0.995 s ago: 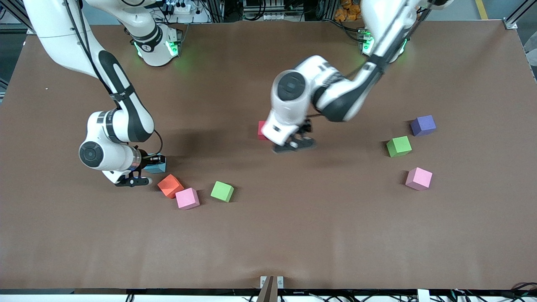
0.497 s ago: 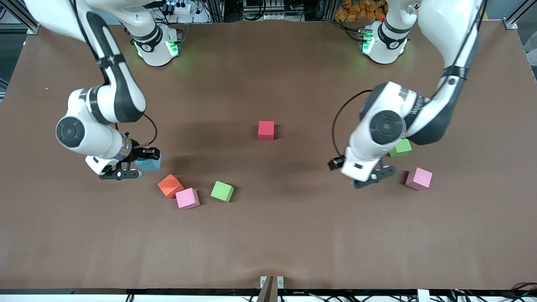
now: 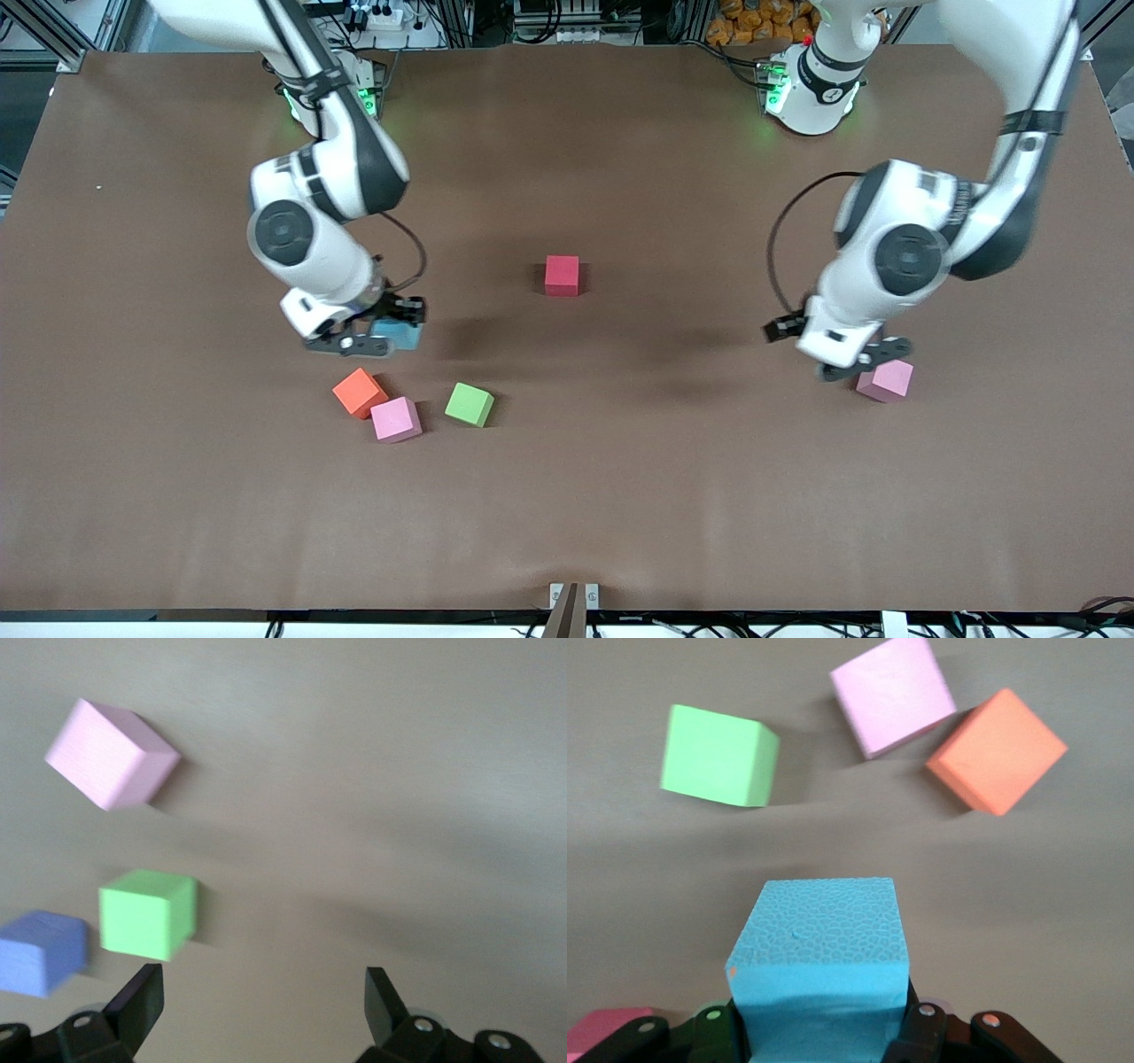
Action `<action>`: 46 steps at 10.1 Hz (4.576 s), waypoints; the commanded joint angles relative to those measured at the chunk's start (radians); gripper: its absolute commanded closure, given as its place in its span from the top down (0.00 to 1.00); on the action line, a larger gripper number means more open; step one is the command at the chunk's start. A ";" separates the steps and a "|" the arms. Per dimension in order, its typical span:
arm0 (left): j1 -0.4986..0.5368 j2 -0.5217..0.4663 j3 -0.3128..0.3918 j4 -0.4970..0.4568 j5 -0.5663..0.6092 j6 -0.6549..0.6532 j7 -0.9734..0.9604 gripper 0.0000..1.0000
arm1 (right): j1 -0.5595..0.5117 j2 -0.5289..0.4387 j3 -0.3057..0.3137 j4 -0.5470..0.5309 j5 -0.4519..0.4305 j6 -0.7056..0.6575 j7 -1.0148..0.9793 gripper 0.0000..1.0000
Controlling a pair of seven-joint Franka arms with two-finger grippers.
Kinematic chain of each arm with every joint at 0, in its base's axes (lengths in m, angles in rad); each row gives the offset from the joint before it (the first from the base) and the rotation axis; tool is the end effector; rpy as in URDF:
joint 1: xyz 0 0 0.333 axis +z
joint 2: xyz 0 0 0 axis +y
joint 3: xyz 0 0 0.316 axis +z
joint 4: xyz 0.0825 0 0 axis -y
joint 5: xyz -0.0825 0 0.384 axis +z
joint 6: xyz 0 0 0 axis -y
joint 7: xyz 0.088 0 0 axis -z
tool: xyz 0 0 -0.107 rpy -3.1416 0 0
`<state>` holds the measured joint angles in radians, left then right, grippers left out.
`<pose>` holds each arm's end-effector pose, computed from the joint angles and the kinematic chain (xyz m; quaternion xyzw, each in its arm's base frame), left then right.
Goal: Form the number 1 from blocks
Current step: 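Grasp the cyan cube with the right gripper while the left gripper reaches pink, then place the cyan cube beside the red cube while the left gripper grasps pink, then carry the pink cube toward the red cube while the right gripper reaches orange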
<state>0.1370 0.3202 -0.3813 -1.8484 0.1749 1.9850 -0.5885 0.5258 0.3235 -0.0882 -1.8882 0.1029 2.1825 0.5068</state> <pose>0.5962 -0.1241 0.3503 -0.9878 -0.1338 0.0643 0.0479 0.5594 0.2691 0.3342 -0.9976 0.0626 0.0247 0.0184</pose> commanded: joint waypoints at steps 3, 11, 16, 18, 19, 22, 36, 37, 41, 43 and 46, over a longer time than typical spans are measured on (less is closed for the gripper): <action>0.177 -0.010 -0.014 -0.061 0.020 0.072 0.281 1.00 | 0.095 0.165 -0.018 0.179 0.086 0.040 0.084 0.57; 0.254 0.171 -0.010 -0.035 0.219 0.247 0.527 1.00 | 0.230 0.431 -0.028 0.464 0.084 0.045 0.110 0.57; 0.260 0.220 -0.008 0.021 0.216 0.250 0.712 1.00 | 0.267 0.456 -0.025 0.460 0.092 0.034 0.148 0.57; 0.268 0.234 -0.008 0.023 0.215 0.252 0.803 1.00 | 0.278 0.456 -0.018 0.445 0.096 0.033 0.170 0.57; 0.269 0.243 -0.010 0.021 0.212 0.262 0.805 1.00 | 0.286 0.456 -0.015 0.436 0.110 0.031 0.176 0.57; 0.256 0.266 -0.008 0.023 0.206 0.282 0.786 1.00 | 0.304 0.450 0.005 0.402 0.113 0.031 0.188 0.57; 0.257 0.300 -0.016 0.035 0.206 0.313 0.698 0.00 | 0.303 0.391 0.036 0.310 0.109 0.033 0.191 1.00; 0.244 0.297 -0.033 0.035 0.206 0.310 0.640 0.00 | 0.298 0.373 0.036 0.308 0.109 0.033 0.208 1.00; 0.120 0.278 -0.050 0.051 0.204 0.261 0.385 0.00 | 0.171 0.130 0.036 0.180 0.094 0.034 0.179 1.00; 0.053 0.272 -0.086 0.049 0.202 0.244 0.197 0.00 | 0.056 0.065 0.036 0.149 0.081 0.031 0.112 1.00; 0.053 0.254 -0.253 0.005 0.204 0.216 -0.084 0.00 | -0.152 0.054 0.062 0.155 0.074 0.020 0.062 1.00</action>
<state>0.1826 0.6139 -0.5693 -1.8013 0.3712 2.2270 -0.5490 0.4648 0.4034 -0.0615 -1.7025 0.1898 2.1980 0.5798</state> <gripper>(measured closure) 0.396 0.000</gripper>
